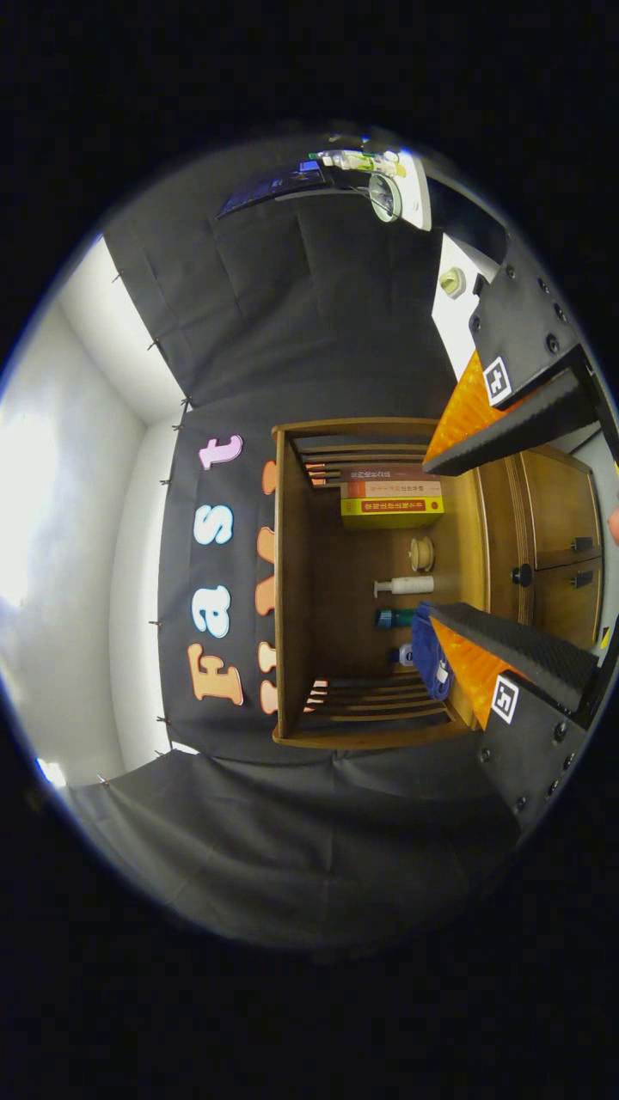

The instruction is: Pull open the drawer, take out the items inside it, and place them on the countertop above the cabinet.

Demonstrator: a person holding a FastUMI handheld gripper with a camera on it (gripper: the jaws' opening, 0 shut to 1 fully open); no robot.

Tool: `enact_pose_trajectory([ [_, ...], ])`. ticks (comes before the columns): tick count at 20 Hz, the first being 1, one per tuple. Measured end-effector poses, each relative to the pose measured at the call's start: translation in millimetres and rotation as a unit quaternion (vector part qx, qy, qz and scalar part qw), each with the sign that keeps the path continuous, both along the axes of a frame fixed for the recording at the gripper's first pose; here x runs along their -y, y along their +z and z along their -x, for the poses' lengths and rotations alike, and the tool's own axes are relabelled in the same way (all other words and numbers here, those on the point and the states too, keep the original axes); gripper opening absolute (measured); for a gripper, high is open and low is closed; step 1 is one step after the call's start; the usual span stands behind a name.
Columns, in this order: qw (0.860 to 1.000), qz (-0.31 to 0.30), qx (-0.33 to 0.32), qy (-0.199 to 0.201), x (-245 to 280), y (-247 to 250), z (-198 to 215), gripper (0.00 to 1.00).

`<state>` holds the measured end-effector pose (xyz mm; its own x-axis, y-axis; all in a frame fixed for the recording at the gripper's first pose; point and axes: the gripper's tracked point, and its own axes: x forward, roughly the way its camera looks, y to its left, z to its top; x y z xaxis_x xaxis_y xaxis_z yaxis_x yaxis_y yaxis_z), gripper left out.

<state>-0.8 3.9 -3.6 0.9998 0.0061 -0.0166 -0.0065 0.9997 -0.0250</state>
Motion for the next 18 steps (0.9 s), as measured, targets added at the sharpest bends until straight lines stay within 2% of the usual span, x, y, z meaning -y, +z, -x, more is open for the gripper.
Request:
enact_pose_trajectory([
  [18,1.000,-0.003,-0.011,0.002,-2.6,-8.4,-3.3,0.98],
])
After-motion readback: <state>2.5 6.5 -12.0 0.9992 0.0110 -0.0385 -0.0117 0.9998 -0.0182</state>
